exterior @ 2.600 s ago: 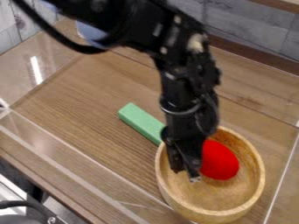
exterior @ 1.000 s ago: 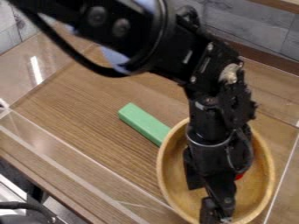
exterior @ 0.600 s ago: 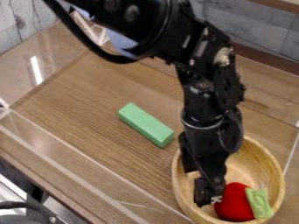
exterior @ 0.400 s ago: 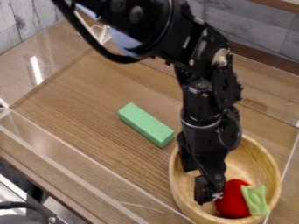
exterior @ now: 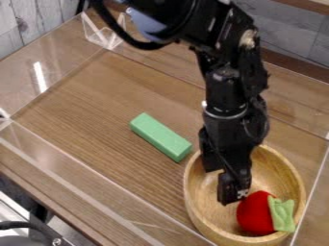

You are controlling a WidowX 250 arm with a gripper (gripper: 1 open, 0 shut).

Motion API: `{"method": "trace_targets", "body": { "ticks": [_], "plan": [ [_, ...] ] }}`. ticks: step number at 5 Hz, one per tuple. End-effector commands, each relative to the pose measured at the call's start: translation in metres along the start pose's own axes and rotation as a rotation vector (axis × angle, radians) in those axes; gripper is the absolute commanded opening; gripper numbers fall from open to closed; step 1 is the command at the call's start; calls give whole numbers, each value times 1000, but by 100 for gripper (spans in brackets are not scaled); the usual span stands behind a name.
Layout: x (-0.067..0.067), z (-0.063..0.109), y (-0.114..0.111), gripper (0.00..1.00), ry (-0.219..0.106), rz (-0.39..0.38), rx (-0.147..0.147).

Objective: Move the red fruit to the left

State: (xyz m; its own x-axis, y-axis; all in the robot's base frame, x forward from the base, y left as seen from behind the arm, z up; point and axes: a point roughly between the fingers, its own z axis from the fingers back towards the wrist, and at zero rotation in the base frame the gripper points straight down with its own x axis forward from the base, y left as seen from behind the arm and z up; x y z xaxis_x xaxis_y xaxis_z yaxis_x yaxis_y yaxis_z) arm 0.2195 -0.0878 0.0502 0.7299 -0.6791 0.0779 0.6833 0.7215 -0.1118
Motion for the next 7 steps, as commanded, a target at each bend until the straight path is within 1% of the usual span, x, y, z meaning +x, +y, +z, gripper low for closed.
{"method": "trace_targets", "body": {
  "ticks": [1, 2, 3, 5, 6, 7],
  "plan": [
    [12, 12, 4, 100, -38, -25, 13],
    [13, 13, 3, 100, -34, -47, 4],
    [15, 10, -4, 100, -29, -45, -4],
    [19, -2, -24, 100, -14, -60, -22],
    [19, -26, -29, 100, -2, -42, -29],
    [18, -35, -31, 0, -1, -14, -28]
  ]
}}
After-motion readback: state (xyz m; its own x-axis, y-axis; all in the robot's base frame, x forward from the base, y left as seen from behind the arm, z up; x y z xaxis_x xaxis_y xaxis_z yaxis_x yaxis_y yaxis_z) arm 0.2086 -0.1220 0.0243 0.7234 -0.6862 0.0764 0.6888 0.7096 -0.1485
